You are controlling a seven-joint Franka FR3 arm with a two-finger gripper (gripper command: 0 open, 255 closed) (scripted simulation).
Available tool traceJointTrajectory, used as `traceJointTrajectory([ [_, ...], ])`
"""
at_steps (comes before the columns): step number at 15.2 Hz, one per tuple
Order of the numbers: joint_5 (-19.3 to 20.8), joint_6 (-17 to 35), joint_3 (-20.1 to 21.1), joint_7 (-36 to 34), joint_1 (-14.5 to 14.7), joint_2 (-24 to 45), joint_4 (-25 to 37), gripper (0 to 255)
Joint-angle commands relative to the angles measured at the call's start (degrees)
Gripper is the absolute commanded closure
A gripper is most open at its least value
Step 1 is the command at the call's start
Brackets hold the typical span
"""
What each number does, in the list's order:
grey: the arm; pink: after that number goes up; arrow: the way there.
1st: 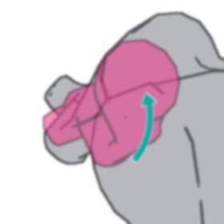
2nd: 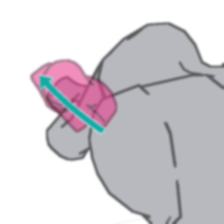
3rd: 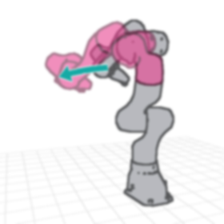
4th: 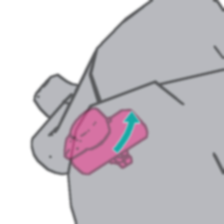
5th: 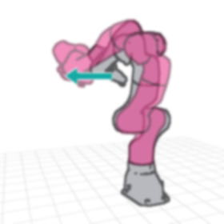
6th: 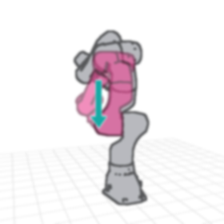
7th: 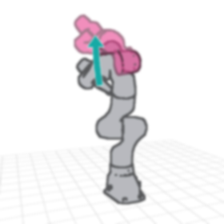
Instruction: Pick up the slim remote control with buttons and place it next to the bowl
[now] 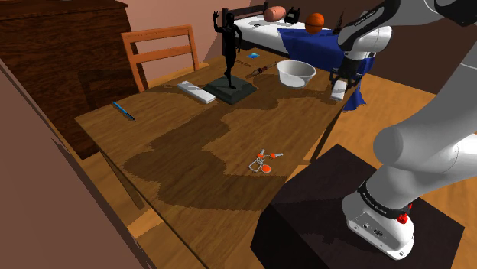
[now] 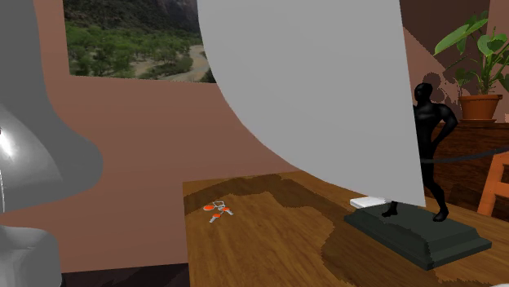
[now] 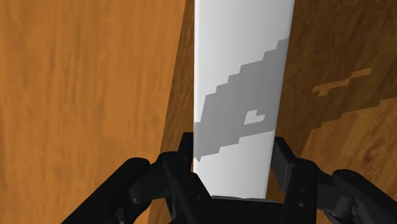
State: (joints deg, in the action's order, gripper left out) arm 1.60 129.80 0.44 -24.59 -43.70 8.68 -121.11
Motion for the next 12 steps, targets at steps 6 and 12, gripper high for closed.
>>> traceJointTrajectory([
  [6, 0.0, 0.0, 0.0, 0.0, 0.0, 0.0, 0.0, 0],
  [12, -0.1, -5.3, 0.1, 0.1, 0.0, -2.9, 2.4, 0],
])
